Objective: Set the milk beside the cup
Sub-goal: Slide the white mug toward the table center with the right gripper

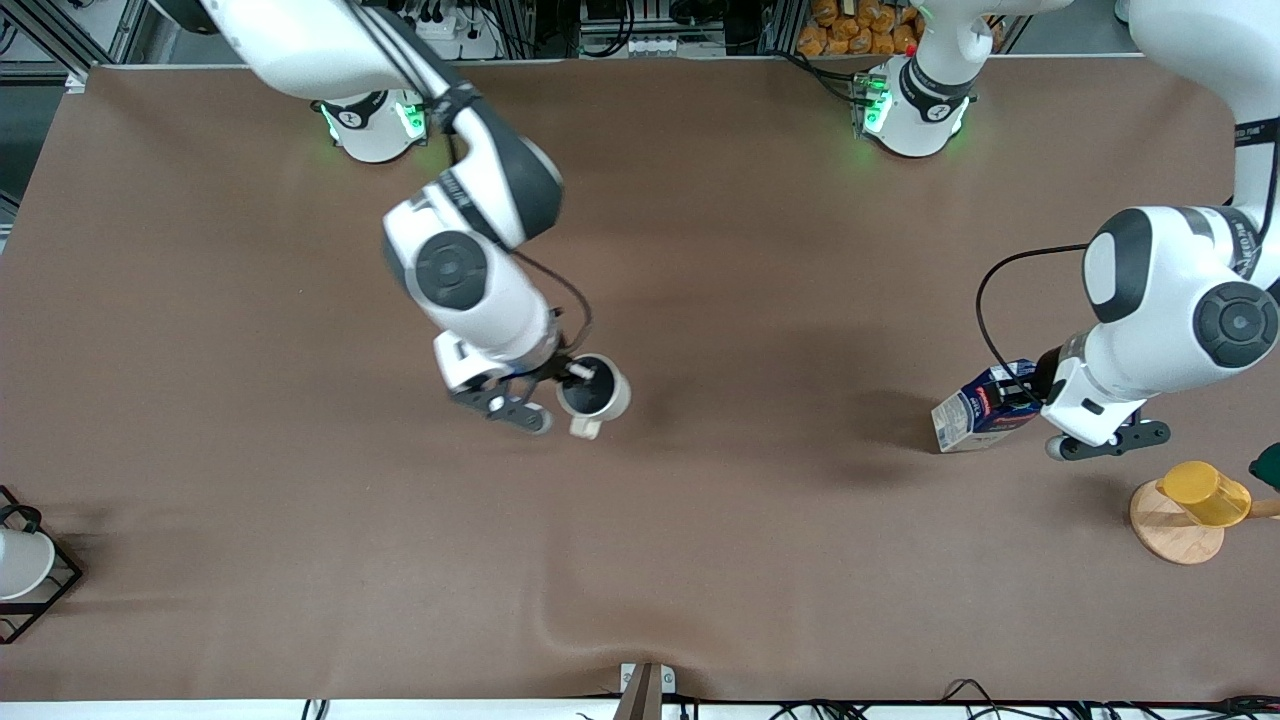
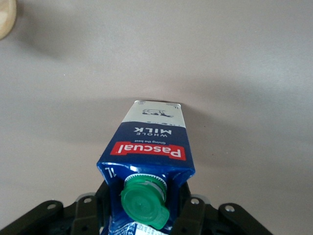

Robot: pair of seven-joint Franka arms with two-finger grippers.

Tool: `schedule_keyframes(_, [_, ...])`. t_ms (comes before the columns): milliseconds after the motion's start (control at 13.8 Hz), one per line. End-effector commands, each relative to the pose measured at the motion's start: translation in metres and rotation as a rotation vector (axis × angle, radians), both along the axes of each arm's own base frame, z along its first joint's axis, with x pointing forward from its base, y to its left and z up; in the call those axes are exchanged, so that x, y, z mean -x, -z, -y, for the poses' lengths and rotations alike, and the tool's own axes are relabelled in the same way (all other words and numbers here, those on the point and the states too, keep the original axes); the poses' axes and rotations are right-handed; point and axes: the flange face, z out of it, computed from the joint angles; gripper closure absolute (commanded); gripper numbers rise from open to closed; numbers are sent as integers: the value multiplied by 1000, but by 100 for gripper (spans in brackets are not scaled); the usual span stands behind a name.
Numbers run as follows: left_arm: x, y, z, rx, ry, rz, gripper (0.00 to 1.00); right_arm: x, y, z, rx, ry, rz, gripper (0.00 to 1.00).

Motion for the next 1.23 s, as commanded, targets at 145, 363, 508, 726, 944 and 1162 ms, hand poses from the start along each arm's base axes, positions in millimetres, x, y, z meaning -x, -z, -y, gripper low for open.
schedule_keyframes(145, [1, -51, -2, -12, 60, -27, 46, 35, 62, -74, 39, 25, 55, 100])
schedule_keyframes(363, [7, -80, 9, -3, 69, -53, 46, 52, 83, -99, 54, 19, 83, 100])
schedule_keyframes(508, [15, -91, 27, 6, 94, -68, 46, 59, 92, -107, 57, 23, 80, 100])
schedule_keyframes(726, [27, -99, 66, 14, 147, -89, 46, 70, 119, -121, 70, 32, 113, 100])
schedule_keyframes(944, [35, -100, 94, 19, 175, -101, 46, 68, 119, -121, 70, 40, 126, 16])
schedule_keyframes(1162, [44, -102, 129, 15, 134, -101, 46, 60, 117, -113, 81, 39, 135, 0])
